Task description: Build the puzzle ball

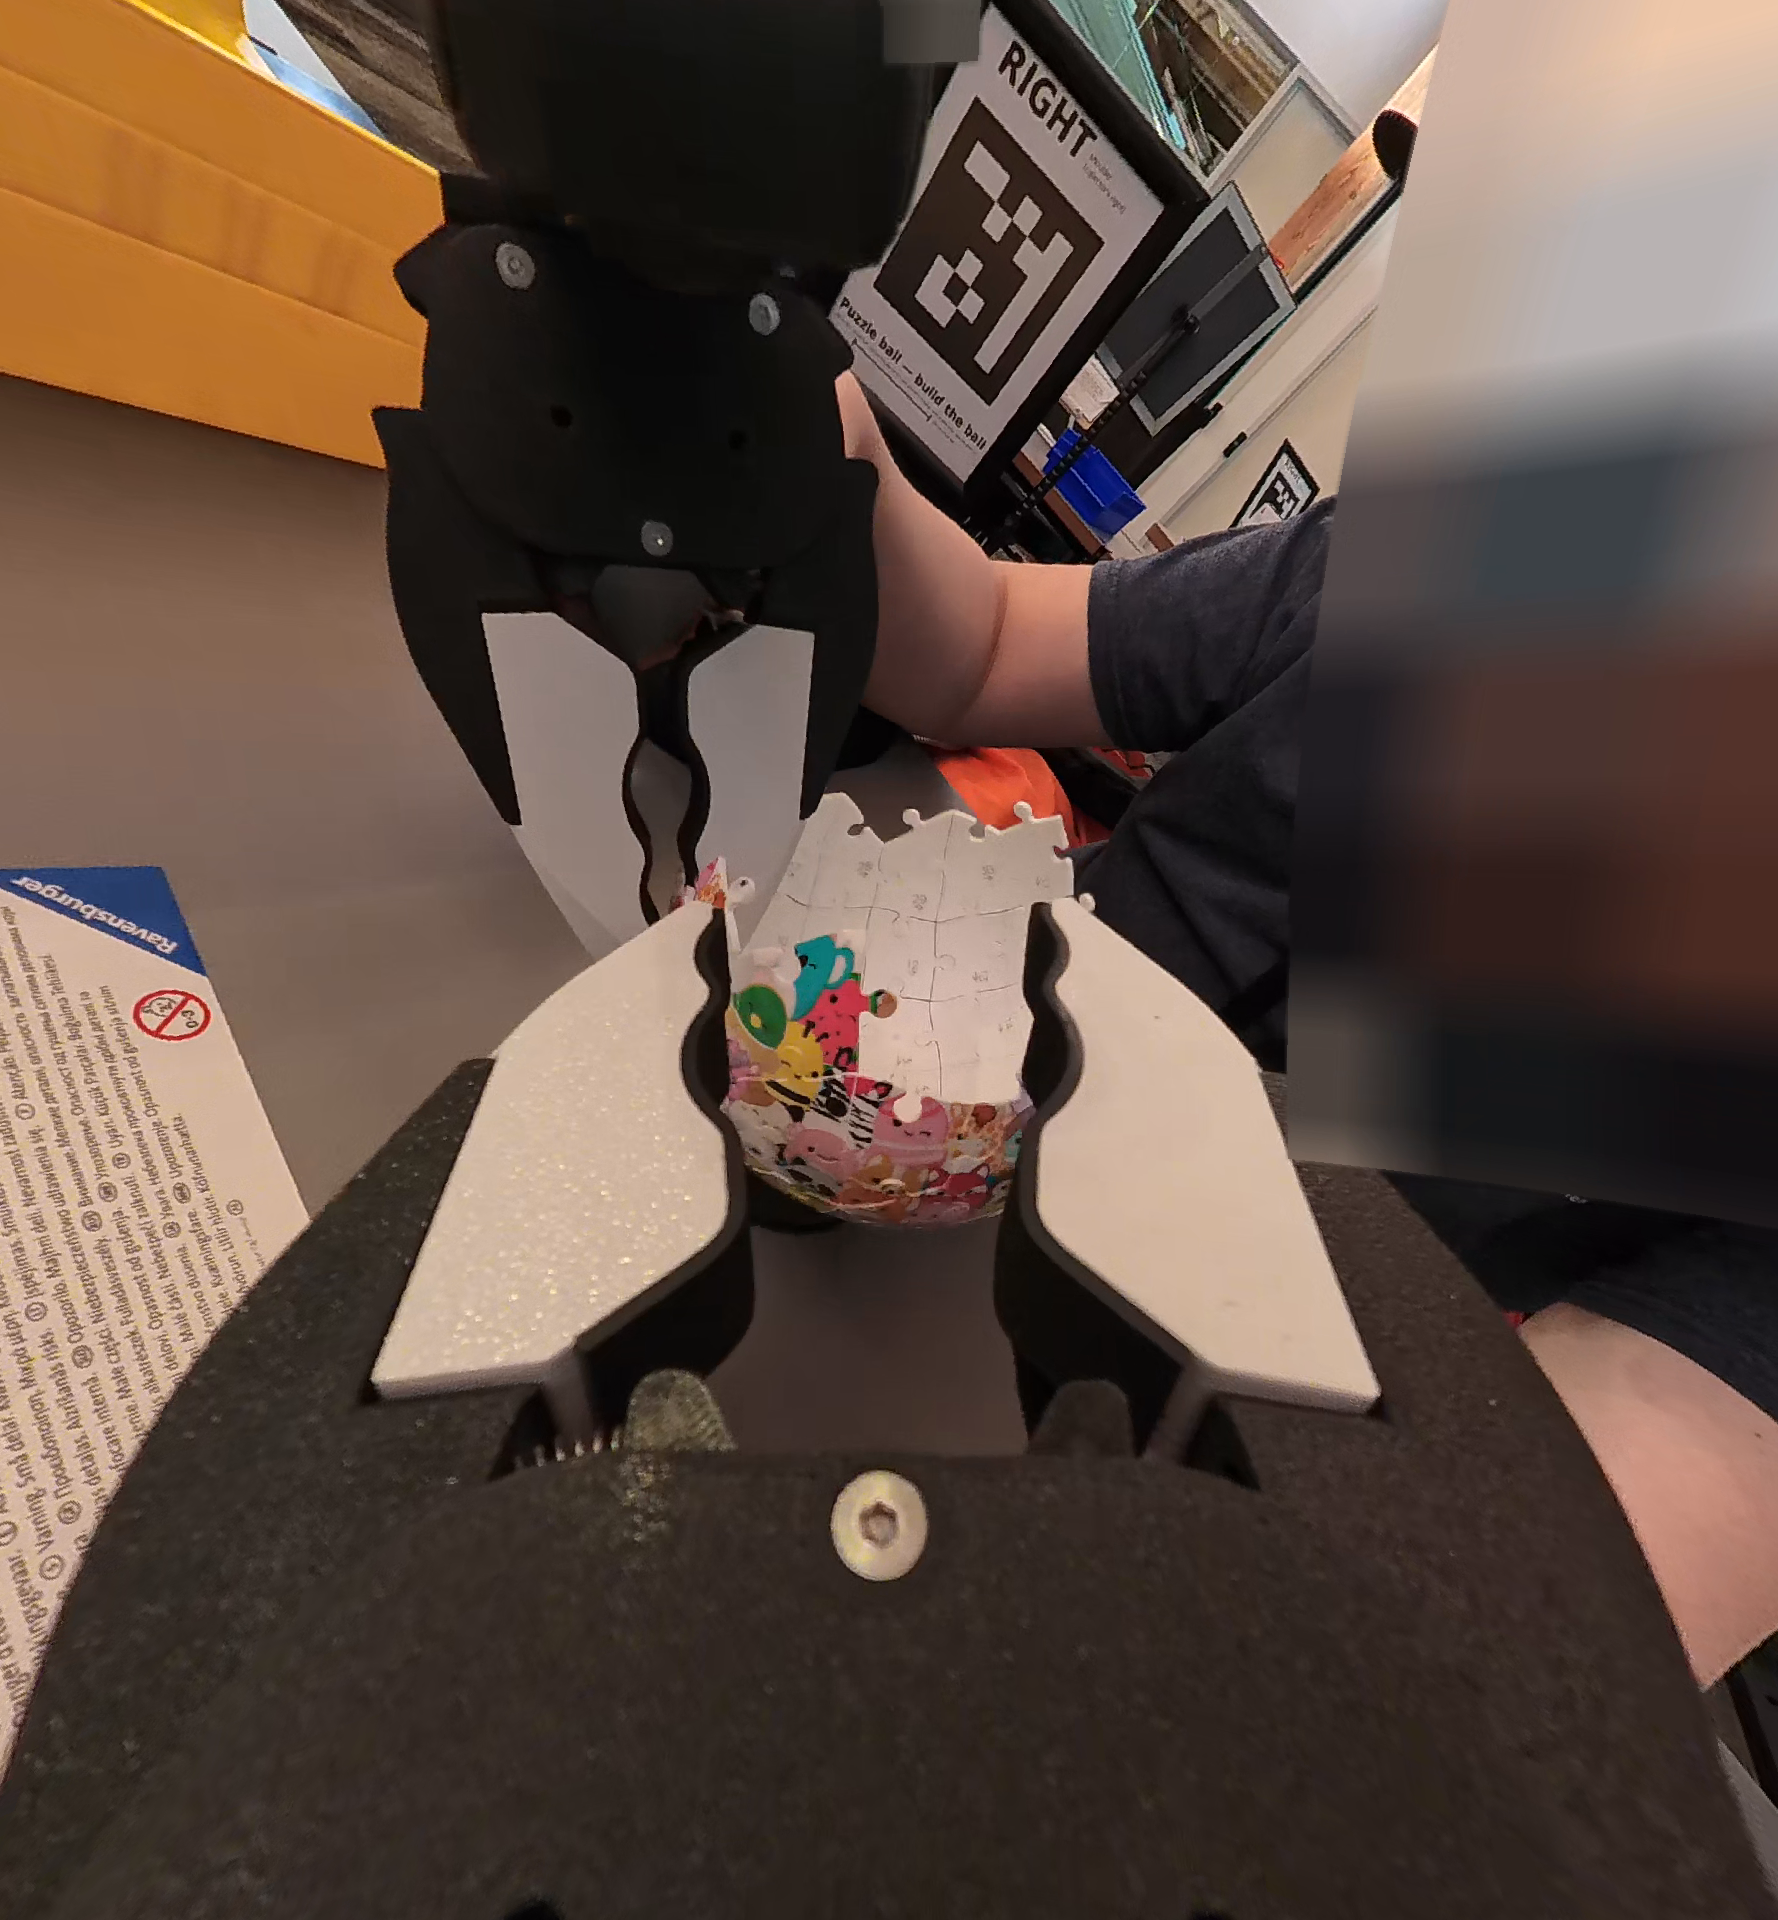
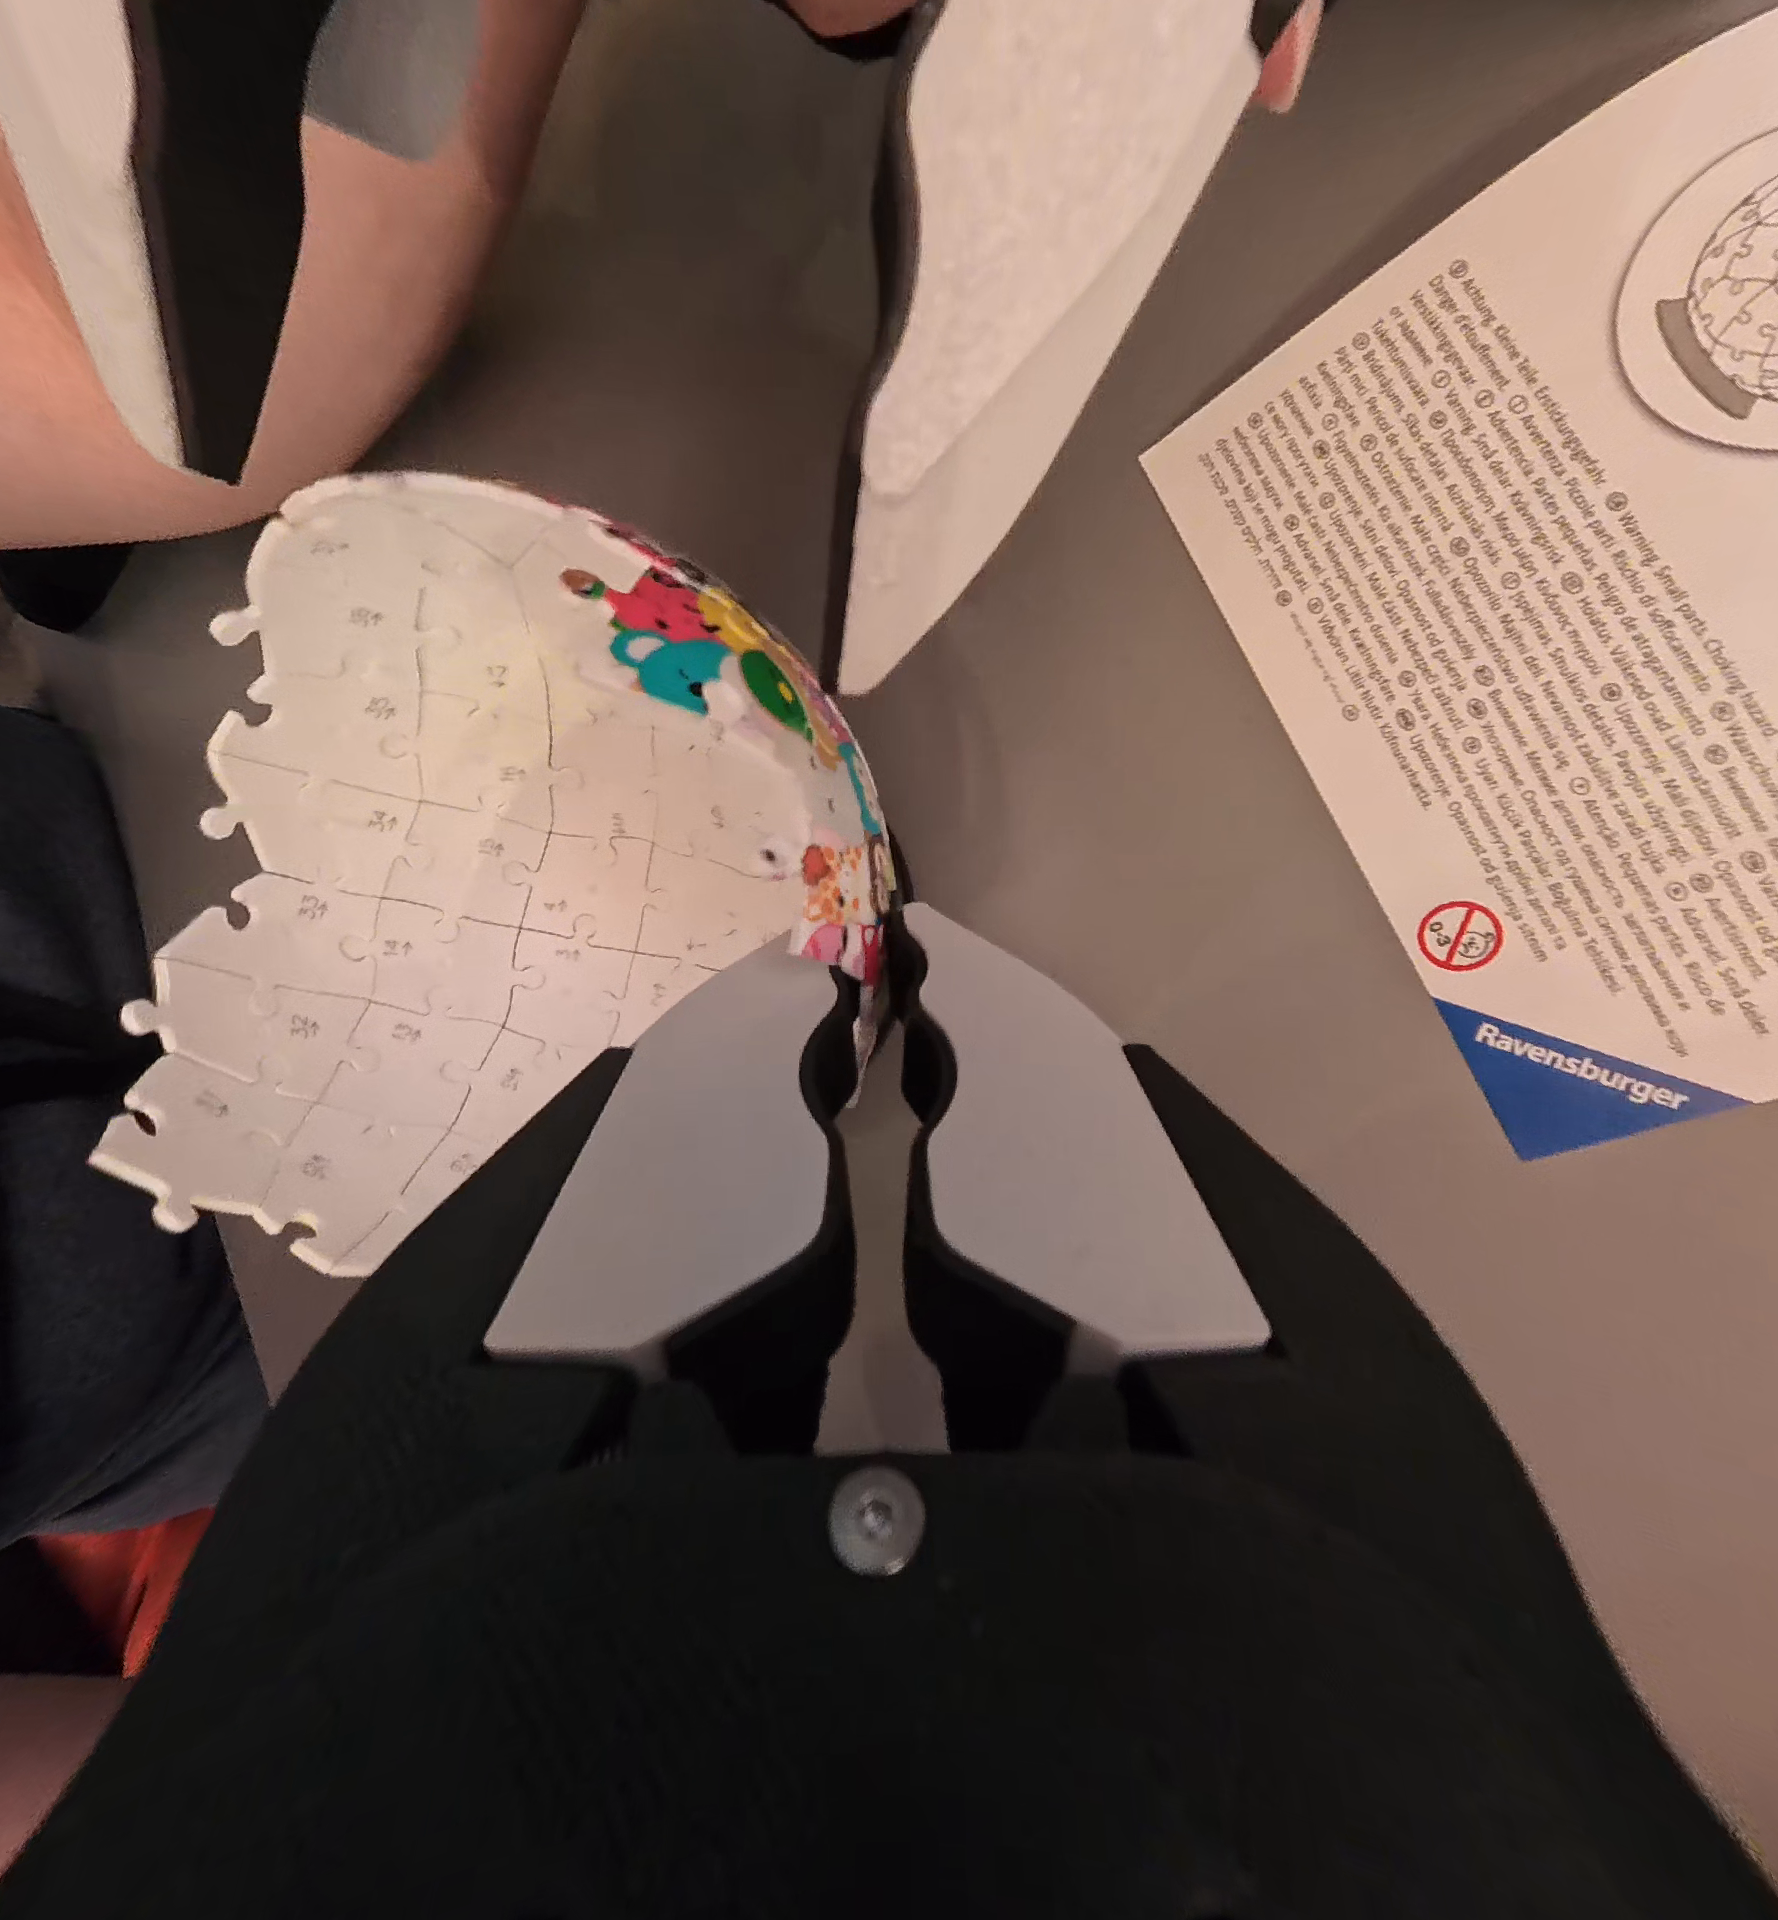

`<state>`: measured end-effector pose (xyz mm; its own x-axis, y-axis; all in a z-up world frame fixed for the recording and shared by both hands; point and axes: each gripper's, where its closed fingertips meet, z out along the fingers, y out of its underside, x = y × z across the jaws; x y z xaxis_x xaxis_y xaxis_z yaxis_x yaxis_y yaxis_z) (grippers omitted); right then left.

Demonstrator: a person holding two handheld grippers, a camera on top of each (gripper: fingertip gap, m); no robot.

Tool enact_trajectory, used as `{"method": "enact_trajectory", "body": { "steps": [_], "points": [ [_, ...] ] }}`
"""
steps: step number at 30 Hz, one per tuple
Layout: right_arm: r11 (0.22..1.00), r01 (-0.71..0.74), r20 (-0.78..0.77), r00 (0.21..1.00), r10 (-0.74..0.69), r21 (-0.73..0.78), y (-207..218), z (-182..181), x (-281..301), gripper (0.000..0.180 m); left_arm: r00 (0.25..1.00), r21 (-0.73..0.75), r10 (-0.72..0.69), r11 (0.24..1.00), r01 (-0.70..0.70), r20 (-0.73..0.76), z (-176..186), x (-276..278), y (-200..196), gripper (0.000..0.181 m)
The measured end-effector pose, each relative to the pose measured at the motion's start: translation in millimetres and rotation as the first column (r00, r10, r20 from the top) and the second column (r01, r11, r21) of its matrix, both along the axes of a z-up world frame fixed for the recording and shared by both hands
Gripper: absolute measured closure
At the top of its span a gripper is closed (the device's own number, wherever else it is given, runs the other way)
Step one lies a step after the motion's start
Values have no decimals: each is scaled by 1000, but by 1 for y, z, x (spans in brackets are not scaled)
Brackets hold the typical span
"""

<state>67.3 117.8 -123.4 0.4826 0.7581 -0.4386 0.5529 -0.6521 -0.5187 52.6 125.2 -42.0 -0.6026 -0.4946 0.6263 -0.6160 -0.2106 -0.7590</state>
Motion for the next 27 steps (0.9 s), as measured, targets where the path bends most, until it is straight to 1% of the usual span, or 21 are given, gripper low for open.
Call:
{"method": "enact_trajectory", "body": {
  "steps": [5, 10, 14, 16, 23, 27],
  "points": [
    [1000, 4, 13, 1000, -4, -1, -1, 1, -1, 176, 1000, -1, -4, 1000, 4, -2, 0, 0, -1, 127],
    [1000, 11, -8, 1000, -10, 22, 2, 3, -1, 175, 1000, -1, -3, 1000, 3, -5, -1, 1, -1, 127],
    [999, 19, -47, 999, -18, 28, 1, 10, -1, 169, 1000, -3, -2, 1000, 2, -9, -2, 1, -1, 127],
    [999, 33, -49, 998, -31, 27, 1, 12, 2, 163, 1000, -4, -2, 1000, 2, -9, -2, 1, -1, 127],
    [996, 68, -1, 998, -69, 61, -1, 13, 11, 159, 1000, -4, -4, 1000, 4, -19, -4, 1, -1, 127],
    [991, 112, 72, 990, -117, 75, -3, 11, 20, 156, 1000, -6, -3, 1000, 3, -18, -3, 1, -1, 127]
  ]
}}
